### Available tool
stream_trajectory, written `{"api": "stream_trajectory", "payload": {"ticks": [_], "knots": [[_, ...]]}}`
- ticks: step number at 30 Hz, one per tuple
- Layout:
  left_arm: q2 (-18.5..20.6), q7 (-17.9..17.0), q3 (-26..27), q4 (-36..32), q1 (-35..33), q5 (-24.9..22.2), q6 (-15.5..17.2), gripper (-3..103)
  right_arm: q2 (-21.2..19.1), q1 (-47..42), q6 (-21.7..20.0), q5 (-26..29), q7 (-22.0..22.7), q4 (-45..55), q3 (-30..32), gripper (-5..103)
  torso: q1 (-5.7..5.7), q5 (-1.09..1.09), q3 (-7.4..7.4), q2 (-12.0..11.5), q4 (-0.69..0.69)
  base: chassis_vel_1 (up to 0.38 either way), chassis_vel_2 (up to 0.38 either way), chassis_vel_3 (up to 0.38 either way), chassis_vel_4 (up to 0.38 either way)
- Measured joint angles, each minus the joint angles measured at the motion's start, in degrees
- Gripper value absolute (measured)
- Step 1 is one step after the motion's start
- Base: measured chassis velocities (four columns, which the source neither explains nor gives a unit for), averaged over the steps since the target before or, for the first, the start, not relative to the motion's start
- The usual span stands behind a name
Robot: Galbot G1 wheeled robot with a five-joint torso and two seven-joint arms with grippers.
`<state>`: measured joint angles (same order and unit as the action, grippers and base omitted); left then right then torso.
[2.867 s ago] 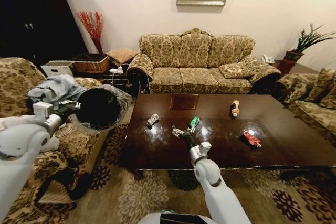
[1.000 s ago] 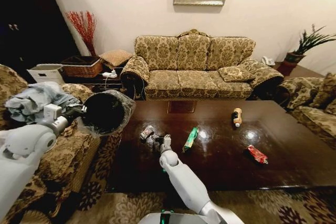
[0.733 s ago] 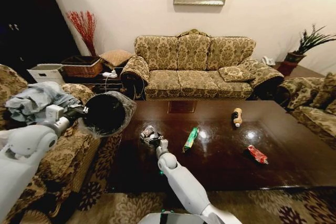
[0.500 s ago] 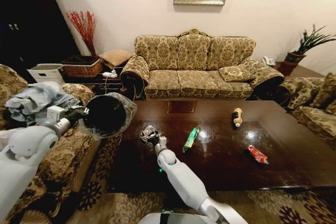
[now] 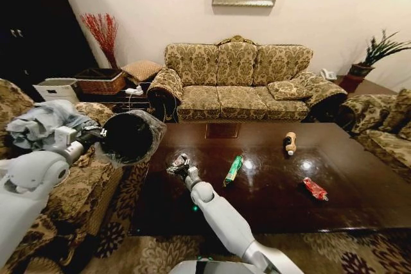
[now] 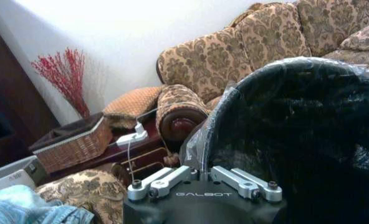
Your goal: Move to the front of the table and place the trash on the table into the trash bin.
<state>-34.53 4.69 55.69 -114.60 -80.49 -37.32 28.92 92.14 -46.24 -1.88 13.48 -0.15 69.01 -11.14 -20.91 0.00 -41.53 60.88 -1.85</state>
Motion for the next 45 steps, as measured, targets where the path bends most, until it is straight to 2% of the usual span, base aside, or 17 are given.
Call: {"api": "stream_trajectory", "payload": {"ticks": [14,18,30,34,39,45], "knots": [[-0.7,0.0,-0.1,-0.3,0.0,0.0,0.0,0,0.0,-1.3,-0.7,0.0,0.1,1.1,-0.4,100,0.00,0.01,0.00,0.0,0.01,0.005,0.023,-0.004,-0.016],[-0.7,0.0,-0.5,-0.3,0.1,0.1,-0.1,0,0.0,-1.5,-0.2,2.0,0.7,1.2,-0.5,100,0.00,0.00,0.00,0.0,0.00,0.019,0.094,-0.010,-0.091],[-0.3,0.1,-2.4,0.0,0.6,0.3,-0.2,0,0.0,1.2,-3.3,9.3,5.0,-4.5,1.4,100,0.00,0.00,-0.01,0.0,0.02,0.004,0.023,-0.004,-0.020],[-0.1,0.1,-2.4,0.0,0.5,0.3,-0.2,0,0.0,1.4,-4.0,10.1,6.5,-5.2,1.3,100,-0.01,0.01,-0.01,0.0,0.01,0.000,0.000,0.000,0.000],[-0.4,0.1,-2.9,0.0,0.7,0.3,-0.3,0,0.0,2.4,-4.1,11.3,6.9,-6.7,1.8,100,0.00,0.01,-0.01,0.0,0.00,0.000,0.000,0.000,0.000],[-0.3,0.1,-3.1,0.1,0.8,0.3,-0.6,0,0.0,4.4,-4.9,16.4,5.9,-7.9,2.7,100,-0.01,0.01,-0.01,0.0,0.01,0.000,0.000,0.000,0.000]]}}
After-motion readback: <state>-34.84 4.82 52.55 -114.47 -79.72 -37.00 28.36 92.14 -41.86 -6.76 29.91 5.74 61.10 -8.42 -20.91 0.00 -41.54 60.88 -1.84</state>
